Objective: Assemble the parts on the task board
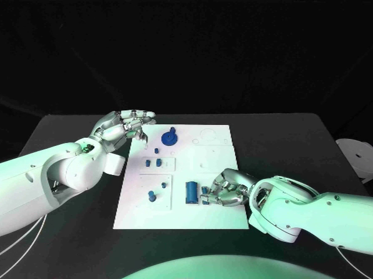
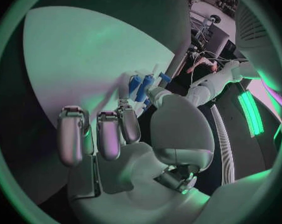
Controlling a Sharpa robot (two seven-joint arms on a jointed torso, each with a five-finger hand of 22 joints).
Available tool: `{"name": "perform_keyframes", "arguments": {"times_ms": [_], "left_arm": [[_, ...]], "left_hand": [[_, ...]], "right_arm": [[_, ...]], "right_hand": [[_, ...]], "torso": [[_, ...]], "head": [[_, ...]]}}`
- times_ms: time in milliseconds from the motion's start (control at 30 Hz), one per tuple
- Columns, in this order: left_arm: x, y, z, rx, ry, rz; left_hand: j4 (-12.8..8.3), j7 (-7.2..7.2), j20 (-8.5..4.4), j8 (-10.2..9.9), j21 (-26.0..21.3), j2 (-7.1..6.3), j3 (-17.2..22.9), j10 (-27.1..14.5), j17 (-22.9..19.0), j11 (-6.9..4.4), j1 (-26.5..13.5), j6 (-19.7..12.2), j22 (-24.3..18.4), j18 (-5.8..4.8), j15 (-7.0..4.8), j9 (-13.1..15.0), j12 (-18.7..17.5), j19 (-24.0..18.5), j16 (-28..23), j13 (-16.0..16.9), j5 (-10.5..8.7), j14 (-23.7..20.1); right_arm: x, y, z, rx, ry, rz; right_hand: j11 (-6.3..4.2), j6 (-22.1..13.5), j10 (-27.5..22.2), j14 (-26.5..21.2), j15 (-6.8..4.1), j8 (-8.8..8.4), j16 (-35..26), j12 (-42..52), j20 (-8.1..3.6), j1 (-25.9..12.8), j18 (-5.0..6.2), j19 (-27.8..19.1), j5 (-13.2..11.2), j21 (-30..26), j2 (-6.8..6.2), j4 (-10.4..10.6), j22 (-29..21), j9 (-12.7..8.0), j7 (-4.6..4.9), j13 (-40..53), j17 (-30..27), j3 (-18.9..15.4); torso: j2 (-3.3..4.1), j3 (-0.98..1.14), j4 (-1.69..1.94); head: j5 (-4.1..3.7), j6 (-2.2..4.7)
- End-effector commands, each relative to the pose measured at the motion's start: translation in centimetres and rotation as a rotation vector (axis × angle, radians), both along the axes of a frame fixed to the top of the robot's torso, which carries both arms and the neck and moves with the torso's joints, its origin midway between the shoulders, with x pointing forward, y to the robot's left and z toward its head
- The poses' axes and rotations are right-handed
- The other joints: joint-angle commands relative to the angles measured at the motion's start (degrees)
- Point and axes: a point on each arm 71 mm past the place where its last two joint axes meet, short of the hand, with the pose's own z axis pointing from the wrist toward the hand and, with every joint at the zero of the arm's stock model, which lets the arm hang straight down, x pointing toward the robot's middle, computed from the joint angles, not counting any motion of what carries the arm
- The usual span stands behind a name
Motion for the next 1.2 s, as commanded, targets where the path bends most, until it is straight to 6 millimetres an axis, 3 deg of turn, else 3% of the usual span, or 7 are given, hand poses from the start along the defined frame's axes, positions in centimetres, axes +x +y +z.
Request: {"name": "perform_keyframes", "arguments": {"times_ms": [33, 200, 567, 733, 1200], "left_arm": [[-0.1, -0.2, 0.1, -0.006, -0.006, -0.018], [0.0, -0.2, 0.1, -0.004, -0.006, -0.017], [0.0, -0.2, 0.1, -0.002, -0.009, -0.02], [0.0, -0.3, 0.1, -0.001, -0.009, -0.021], [0.0, -0.2, 0.1, -0.001, -0.008, -0.021]], "left_hand": [[0.1, 0.22, -0.02, -0.1, -0.2, 0.52, -0.2, -0.3, 0.0, -0.02, -0.3, -0.3, -0.1, 0.82, 0.05, -0.1, 0.4, 0.5, 0.3, 0.1, -0.04, -0.2], [0.1, 0.22, -0.02, -0.1, -0.2, 0.52, -0.2, -0.3, 0.0, -0.02, -0.3, -0.3, -0.1, 0.82, 0.05, -0.1, 0.4, 0.5, 0.3, 0.1, -0.04, -0.2], [0.1, 0.22, -0.02, -0.1, -0.2, 0.52, -0.2, -0.3, 0.0, -0.02, -0.3, -0.3, -0.1, 0.82, 0.05, -0.1, 0.4, 0.5, 0.3, 0.1, -0.04, -0.2], [0.1, 0.22, -0.02, -0.1, -0.2, 0.52, -0.2, -0.3, 0.0, -0.02, -0.3, -0.3, -0.1, 0.82, 0.05, -0.1, 0.4, 0.5, 0.3, 0.1, -0.04, -0.2], [0.2, 0.22, 0.0, -0.1, -0.3, 0.58, -0.2, -0.4, -0.1, -0.02, -0.3, -0.3, -0.1, 0.83, 0.05, -0.1, 0.4, 0.5, 0.3, 0.1, -0.03, -0.2]], "right_arm": [[-0.2, 0.2, 0.2, 0.013, -0.02, 0.061], [-0.4, 0.2, 0.2, 0.004, -0.016, 0.088], [-0.2, -0.2, -0.1, -0.02, -0.012, 0.084], [0.3, -0.5, -0.4, -0.039, -0.019, 0.07], [0.8, -0.4, -0.9, -0.072, -0.036, 0.078]], "right_hand": [[-0.14, 0.1, 0.7, 4.0, -0.24, -0.3, 0.2, 0.1, -0.45, 3.0, -0.18, 2.3, -2.1, -0.4, 0.04, -1.0, 12.5, 0.1, 0.26, 5.3, 4.5, -0.3], [-0.08, 0.1, 0.7, 4.0, -0.18, -0.48, 0.2, 0.1, -0.4, 4.6, -0.21, 2.3, -4.1, -0.3, 0.04, -1.1, 12.5, 0.0, 0.32, 5.4, 4.6, -1.2], [-0.09, 0.2, 0.8, 4.0, -0.17, -0.51, 0.3, 0.2, -0.39, 5.0, -0.26, 2.4, -4.5, -0.1, 0.14, -1.0, 12.6, 0.0, 0.31, 5.4, 4.7, -1.4], [-0.12, 0.3, 0.9, 4.0, -0.19, -0.52, 0.4, 0.4, -0.39, 5.3, -0.3, 2.5, -4.7, 0.1, 0.79, -0.8, 12.6, -0.1, 0.27, 5.6, 4.9, -1.5], [-0.2, 0.4, 0.9, 4.0, -0.25, -0.61, 0.4, 0.4, -0.43, 6.5, -0.28, 2.5, -4.7, 0.0, 1.25, -0.9, 12.6, -0.1, 0.18, 5.6, 4.9, -1.6]], "torso": [[-0.02, 0.04, -0.07], [0.0, 0.05, -0.07], [0.03, 0.0, 0.0], [0.0, 0.01, 0.1], [0.0, 0.0, -0.01]], "head": [[0.07, 0.07], [0.07, 0.12], [0.04, 0.19], [-0.01, 0.17], [0.12, 0.12]]}}
